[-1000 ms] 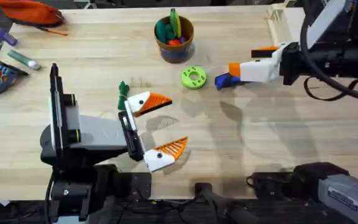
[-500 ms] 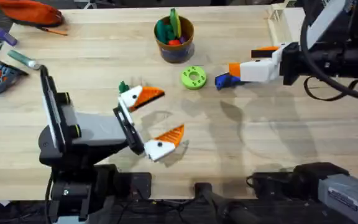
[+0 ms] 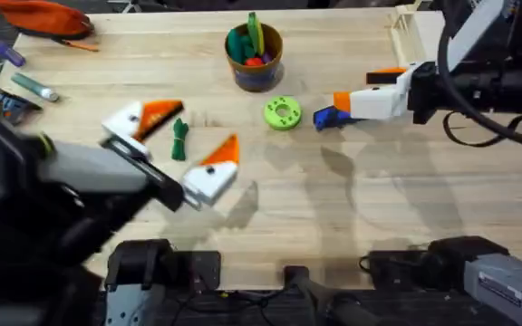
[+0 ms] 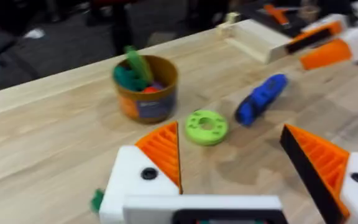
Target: Pick up the gripper from the table and insert it into the empty holder that is missing its gripper. Then pick up a screw, insert it into the mounting hole, and use the screwdriver to tighten it. Finally, clean up the table by picking up the vegetable and placing it into the bucket.
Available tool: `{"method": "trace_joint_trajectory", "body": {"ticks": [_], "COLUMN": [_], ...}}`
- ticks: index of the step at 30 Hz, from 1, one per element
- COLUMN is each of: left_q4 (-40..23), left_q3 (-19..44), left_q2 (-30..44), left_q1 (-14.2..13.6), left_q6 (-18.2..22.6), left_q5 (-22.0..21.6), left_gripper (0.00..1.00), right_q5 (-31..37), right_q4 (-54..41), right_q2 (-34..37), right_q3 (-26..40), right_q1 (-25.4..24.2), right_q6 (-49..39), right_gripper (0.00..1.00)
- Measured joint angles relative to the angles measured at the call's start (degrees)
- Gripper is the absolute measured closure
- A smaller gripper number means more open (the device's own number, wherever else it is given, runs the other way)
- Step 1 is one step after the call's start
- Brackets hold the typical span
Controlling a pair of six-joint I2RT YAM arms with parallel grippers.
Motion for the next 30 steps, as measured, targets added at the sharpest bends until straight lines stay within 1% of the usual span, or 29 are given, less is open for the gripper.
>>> {"method": "trace_joint_trajectory", "body": {"ticks": [4, 9, 11, 13, 15, 16, 19, 22, 25, 28, 30], "left_q4": [-7.5, -19.5, -23.3, -25.2, -25.5, -26.1, -27.2, -27.5, -27.8, -28.6, -28.9], "left_q3": [10.9, 23.6, 27.9, 31.0, 32.7, 33.1, 33.1, 33.1, 33.1, 33.1, 33.4], "left_q2": [11.4, 26.2, 31.5, 35.7, 39.3, 42.8, 45.1, 47.1, 49.7, 53.9, 57.4], "left_q1": [0.0, 0.0, 0.0, 0.0, 0.0, 0.0, 0.0, 0.0, 0.0, 0.0, 0.0], "left_q6": [2.6, 3.8, 4.0, 4.1, 4.1, 3.6, 2.9, 2.3, 1.4, 0.7, 0.6], "left_q5": [-5.9, -12.7, -14.8, -16.0, -16.9, -17.8, -18.4, -20.3, -23.5, -28.8, -31.5], "left_gripper": [0.015, 0.016, 0.015, 0.015, 0.016, 0.015, 0.015, 0.015, 0.015, 0.015, 0.015], "right_q5": [0.0, 0.0, 0.0, 0.0, 0.0, 0.0, 0.0, 0.0, 0.0, 0.0, 0.0], "right_q4": [0.0, 0.0, 0.0, 0.0, -0.1, -0.1, 0.0, 0.6, 0.5, 0.5, 0.5], "right_q2": [0.0, 0.0, 0.0, 0.0, 0.0, 0.0, 0.0, 0.0, 0.0, 0.0, 0.0], "right_q3": [0.0, 0.0, 0.0, 0.0, 0.0, 0.0, 0.0, 0.0, 0.0, 0.0, 0.0], "right_q1": [0.0, 0.0, 0.0, 0.0, 0.0, 0.0, 0.0, 0.0, 0.0, 0.0, 0.0], "right_q6": [0.0, 0.0, 0.0, 0.0, 0.0, 0.0, 0.0, 0.0, 0.0, 0.0, 0.0], "right_gripper": [0.010, 0.010, 0.009, 0.009, 0.009, 0.009, 0.009, 0.010, 0.010, 0.010, 0.010]}}
